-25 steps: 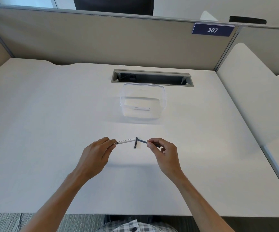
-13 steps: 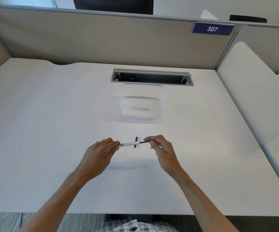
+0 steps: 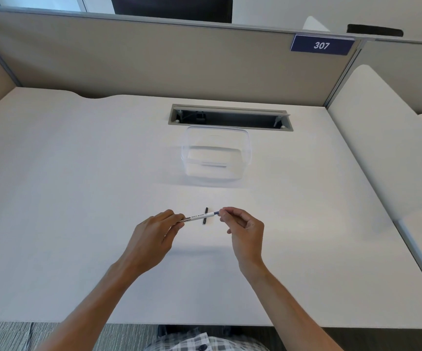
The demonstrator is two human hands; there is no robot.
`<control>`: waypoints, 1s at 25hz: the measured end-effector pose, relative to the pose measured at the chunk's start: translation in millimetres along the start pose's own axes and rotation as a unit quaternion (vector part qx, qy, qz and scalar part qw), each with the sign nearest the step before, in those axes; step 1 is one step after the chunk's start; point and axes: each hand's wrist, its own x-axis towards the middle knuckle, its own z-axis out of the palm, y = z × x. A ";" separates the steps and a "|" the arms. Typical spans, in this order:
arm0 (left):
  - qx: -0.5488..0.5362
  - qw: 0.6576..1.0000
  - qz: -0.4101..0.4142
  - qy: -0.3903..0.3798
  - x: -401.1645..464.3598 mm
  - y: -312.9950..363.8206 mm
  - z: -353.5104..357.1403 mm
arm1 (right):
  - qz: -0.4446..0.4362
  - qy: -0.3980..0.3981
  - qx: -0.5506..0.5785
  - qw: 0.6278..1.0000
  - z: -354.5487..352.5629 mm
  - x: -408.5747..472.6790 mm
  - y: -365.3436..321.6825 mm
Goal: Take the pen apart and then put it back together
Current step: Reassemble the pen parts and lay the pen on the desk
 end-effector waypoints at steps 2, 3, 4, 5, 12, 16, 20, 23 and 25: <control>0.004 1.000 -0.003 0.002 0.5 0.5 0.7 | 0.001 -0.003 -0.003 1.000 3.8 -2.6 1.8; 0.005 1.000 -0.005 0.003 1.0 0.4 1.0 | 0.004 -0.004 -0.002 1.000 5.4 -3.3 2.1; 0.006 1.000 -0.006 0.005 1.2 0.0 1.3 | 0.010 -0.002 0.003 1.000 6.5 -3.6 2.0; 0.007 1.000 -0.006 0.005 1.4 -0.4 1.5 | 0.017 0.002 0.011 1.000 7.1 -3.4 1.7; 0.001 1.000 -0.013 0.004 1.1 -0.9 3.5 | 0.021 -0.003 -0.010 1.000 11.6 -4.2 5.1; -0.001 1.000 -0.027 0.004 1.0 -6.5 2.7 | 0.028 -0.002 -0.041 0.999 11.8 2.7 9.9; -0.001 0.999 -0.035 0.002 -0.9 -14.0 0.2 | 0.023 -0.005 -0.081 0.996 12.1 13.7 21.3; 0.003 0.999 -0.041 0.003 -0.7 -20.0 -1.7 | 0.009 -0.004 -0.133 0.991 14.8 21.0 31.9; 0.005 0.999 -0.045 0.001 -0.3 -23.8 -2.3 | -0.016 0.000 -0.205 0.979 16.5 25.5 37.8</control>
